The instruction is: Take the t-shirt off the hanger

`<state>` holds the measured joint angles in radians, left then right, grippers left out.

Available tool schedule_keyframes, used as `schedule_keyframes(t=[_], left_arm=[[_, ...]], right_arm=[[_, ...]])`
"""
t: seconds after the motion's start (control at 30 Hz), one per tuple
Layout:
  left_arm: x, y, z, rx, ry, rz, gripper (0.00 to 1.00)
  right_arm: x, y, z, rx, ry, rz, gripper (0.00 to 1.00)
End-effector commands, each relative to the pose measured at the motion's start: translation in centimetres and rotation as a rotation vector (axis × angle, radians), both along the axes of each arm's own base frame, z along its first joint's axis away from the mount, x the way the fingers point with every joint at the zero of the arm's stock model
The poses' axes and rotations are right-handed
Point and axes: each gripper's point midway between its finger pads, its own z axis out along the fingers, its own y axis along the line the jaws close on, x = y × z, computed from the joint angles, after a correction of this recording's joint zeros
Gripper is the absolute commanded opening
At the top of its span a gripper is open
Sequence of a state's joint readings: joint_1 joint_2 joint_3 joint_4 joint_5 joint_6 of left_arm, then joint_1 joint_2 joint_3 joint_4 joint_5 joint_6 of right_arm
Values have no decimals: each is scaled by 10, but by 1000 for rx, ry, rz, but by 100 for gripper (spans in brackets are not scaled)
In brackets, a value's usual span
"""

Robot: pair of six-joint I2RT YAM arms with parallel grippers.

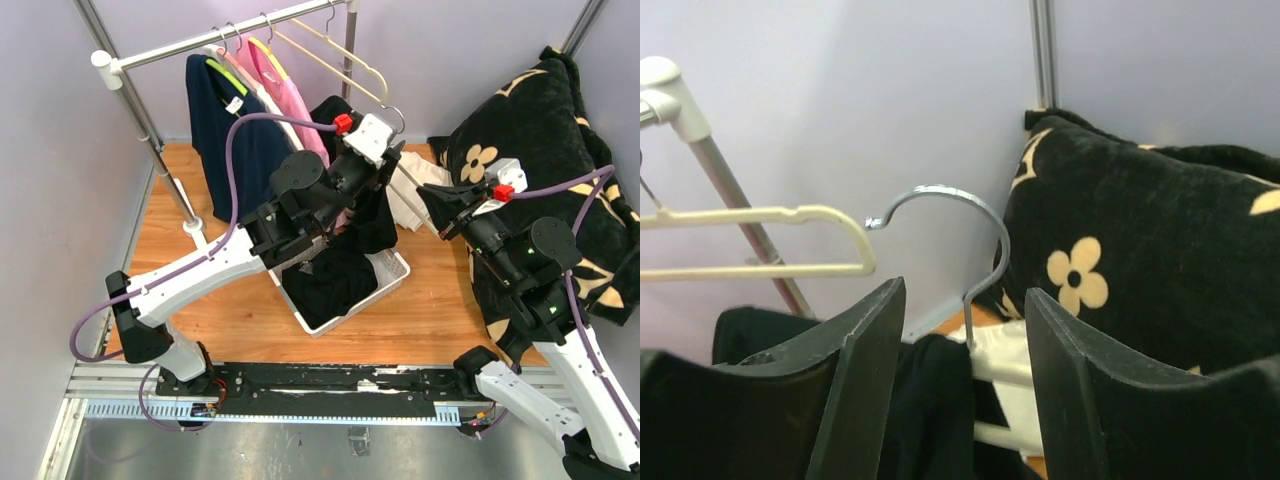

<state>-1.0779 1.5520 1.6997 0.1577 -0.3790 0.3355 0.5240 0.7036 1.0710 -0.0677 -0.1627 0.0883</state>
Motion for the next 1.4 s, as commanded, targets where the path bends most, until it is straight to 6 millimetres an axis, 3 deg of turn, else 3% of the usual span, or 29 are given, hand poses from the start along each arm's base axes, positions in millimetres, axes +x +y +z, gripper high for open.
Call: schedule_keyframes(t=[0.0, 0.3, 0.67, 0.97, 1.07, 1.17, 1.23, 1.37], left_arm=[[-18, 20, 16, -58, -28, -26, 58], [-22, 46, -14, -8, -32, 24, 65], [2, 35, -34, 71, -43, -6, 71], [12, 19, -27, 100, -80, -42, 68], [9, 16, -21, 87, -98, -62, 53], [5, 17, -15, 71, -116, -76, 18], [4, 19, -11, 66, -125, -78, 2], [5, 24, -7, 61, -128, -54, 1]], right_arm=[[-3, -10, 16, 23, -66, -49, 1], [-11, -16, 27, 22, -105, -56, 1], [-30, -15, 36, 36, -149, 3, 1], [-40, -17, 37, 36, -163, 20, 1], [-42, -19, 36, 35, -162, 19, 1], [-43, -21, 36, 35, -161, 13, 1], [-44, -22, 36, 35, -161, 9, 1], [-46, -24, 34, 34, -158, 3, 1]])
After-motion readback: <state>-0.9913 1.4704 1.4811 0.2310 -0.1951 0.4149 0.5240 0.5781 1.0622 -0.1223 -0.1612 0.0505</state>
